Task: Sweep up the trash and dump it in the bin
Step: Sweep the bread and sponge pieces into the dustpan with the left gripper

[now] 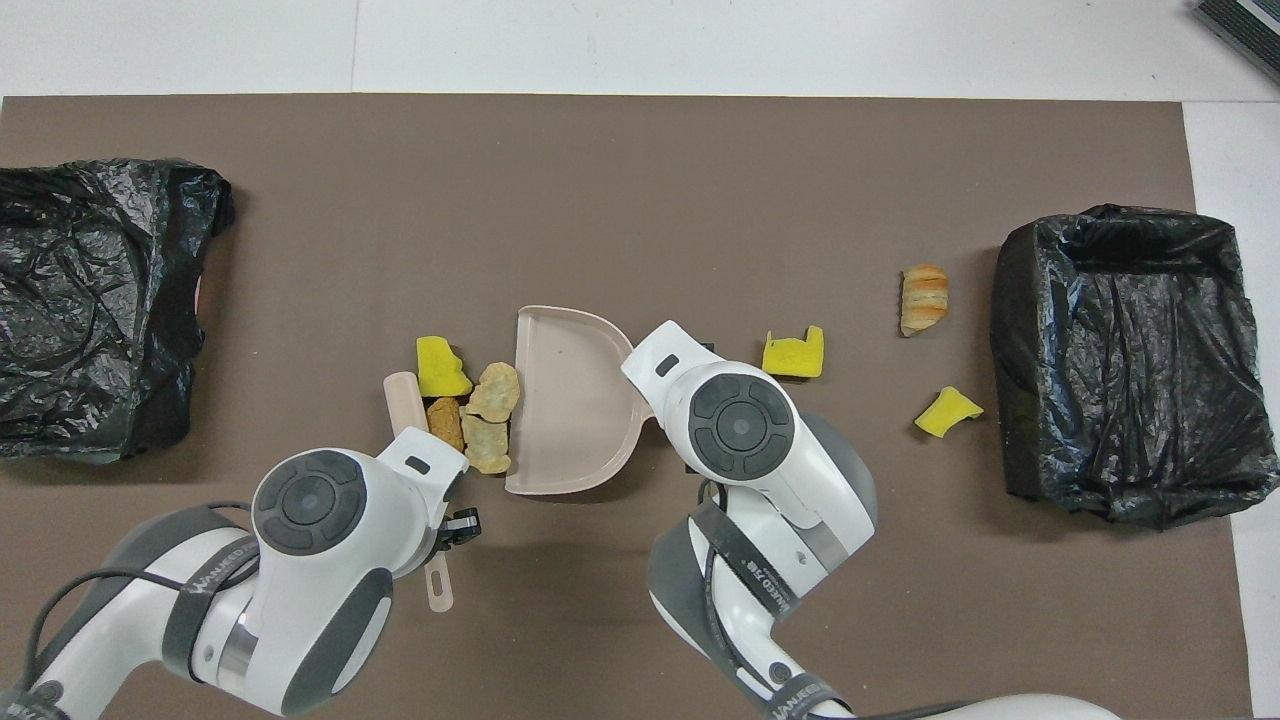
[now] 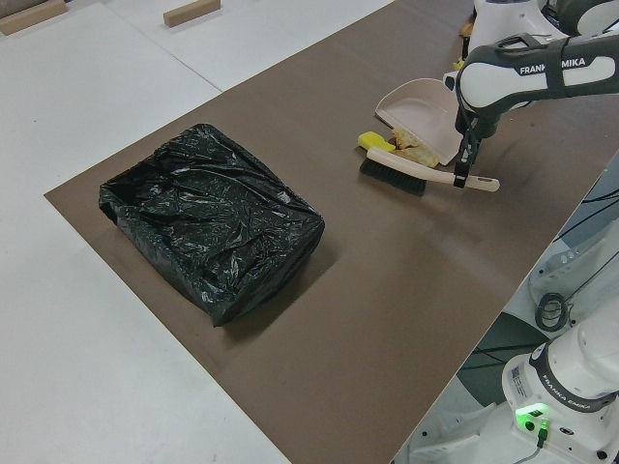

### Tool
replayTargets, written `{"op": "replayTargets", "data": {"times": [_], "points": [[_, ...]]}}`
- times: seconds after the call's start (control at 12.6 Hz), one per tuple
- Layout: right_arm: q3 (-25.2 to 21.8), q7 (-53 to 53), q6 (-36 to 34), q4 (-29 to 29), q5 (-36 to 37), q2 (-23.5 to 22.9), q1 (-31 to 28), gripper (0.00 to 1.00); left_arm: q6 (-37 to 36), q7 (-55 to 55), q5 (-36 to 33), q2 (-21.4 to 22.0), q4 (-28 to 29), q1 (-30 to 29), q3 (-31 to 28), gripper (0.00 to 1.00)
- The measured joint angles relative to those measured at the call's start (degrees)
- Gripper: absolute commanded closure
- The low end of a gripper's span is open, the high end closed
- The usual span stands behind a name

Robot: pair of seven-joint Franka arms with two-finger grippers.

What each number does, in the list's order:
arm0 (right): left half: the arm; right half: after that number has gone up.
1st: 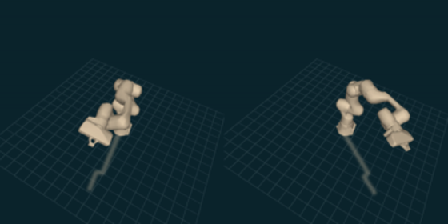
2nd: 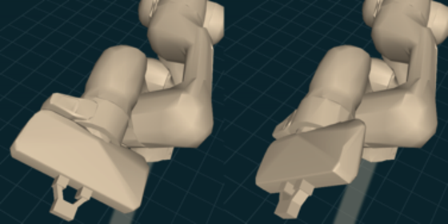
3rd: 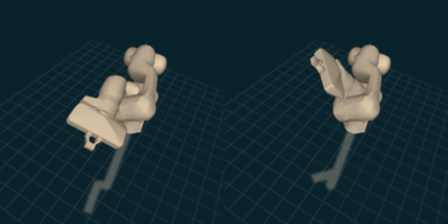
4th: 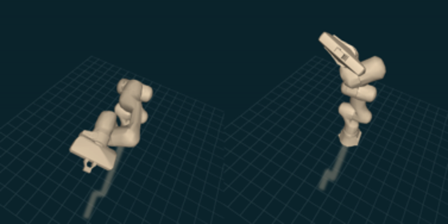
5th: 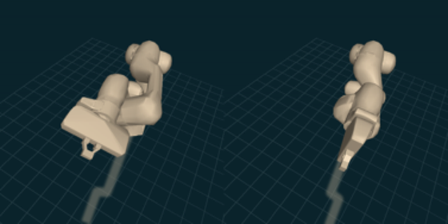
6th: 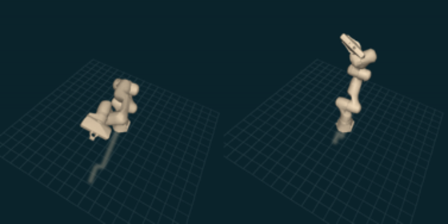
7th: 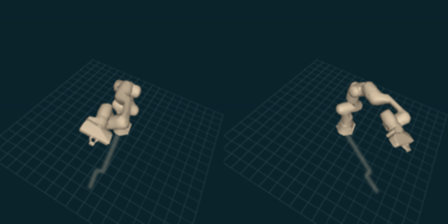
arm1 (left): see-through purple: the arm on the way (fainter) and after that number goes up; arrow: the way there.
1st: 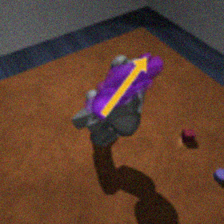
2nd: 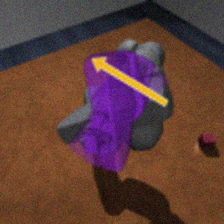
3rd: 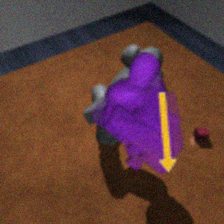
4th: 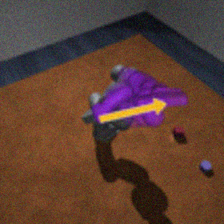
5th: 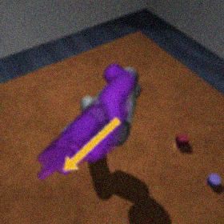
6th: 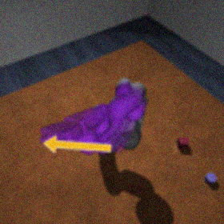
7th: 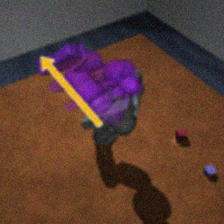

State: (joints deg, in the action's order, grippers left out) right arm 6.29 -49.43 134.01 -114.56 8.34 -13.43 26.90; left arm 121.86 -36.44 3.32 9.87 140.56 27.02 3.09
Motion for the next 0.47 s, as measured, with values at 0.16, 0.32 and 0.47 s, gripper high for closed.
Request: {"op": "replayTargets", "data": {"times": [0.16,0.32,0.47], "points": [[0.0,-0.25,0.04,-0.05,0.11,0.0,0.0,1.0,1.4,4.64,0.18,-0.24,-0.03,3.77,0.07,1.0],[-0.01,-0.41,0.05,-0.08,0.16,-0.01,-0.01,1.0,1.71,8.08,0.19,-0.09,-0.6,6.76,0.06,1.0],[-0.03,-0.44,0.05,-0.17,0.16,-0.02,-0.02,1.0,1.3,10.52,0.25,-0.13,-2.13,8.77,0.08,1.0]]}}
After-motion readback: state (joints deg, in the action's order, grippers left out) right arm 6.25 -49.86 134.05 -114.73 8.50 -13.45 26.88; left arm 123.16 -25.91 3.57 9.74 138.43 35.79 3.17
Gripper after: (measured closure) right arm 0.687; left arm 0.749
